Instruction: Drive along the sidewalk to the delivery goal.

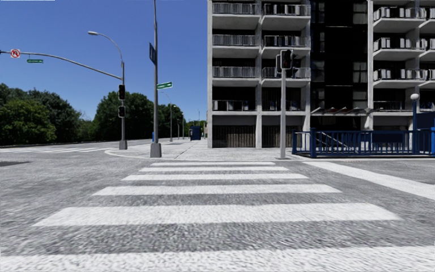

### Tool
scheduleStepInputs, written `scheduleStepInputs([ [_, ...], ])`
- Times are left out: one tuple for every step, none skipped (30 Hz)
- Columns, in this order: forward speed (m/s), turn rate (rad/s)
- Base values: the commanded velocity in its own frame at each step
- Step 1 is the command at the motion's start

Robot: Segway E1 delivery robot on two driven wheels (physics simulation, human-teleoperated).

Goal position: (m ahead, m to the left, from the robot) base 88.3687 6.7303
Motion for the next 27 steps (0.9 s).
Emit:
scheduleStepInputs([
  [2.0,0.24],
  [2.0,0.24],
  [2.0,0.24],
  [2.0,0.24],
  [2.0,0.24],
  [2.0,0.24],
  [2.0,0.24],
  [2.0,0.24],
  [2.0,0.24],
  [2.0,0.24],
  [2.0,0.24],
  [2.0,0.24],
  [2.0,0.24],
  [2.0,0.24],
  [2.0,0.21],
  [2.0,0.13],
  [2.0,0.13],
  [2.0,0.08],
  [2.0,0.0],
  [2.0,0.0],
  [2.0,0.0],
  [2.0,0.0],
  [2.0,0.0],
  [2.0,0.0],
  [2.0,0.0],
  [2.0,0.0],
  [2.0,0.0],
])
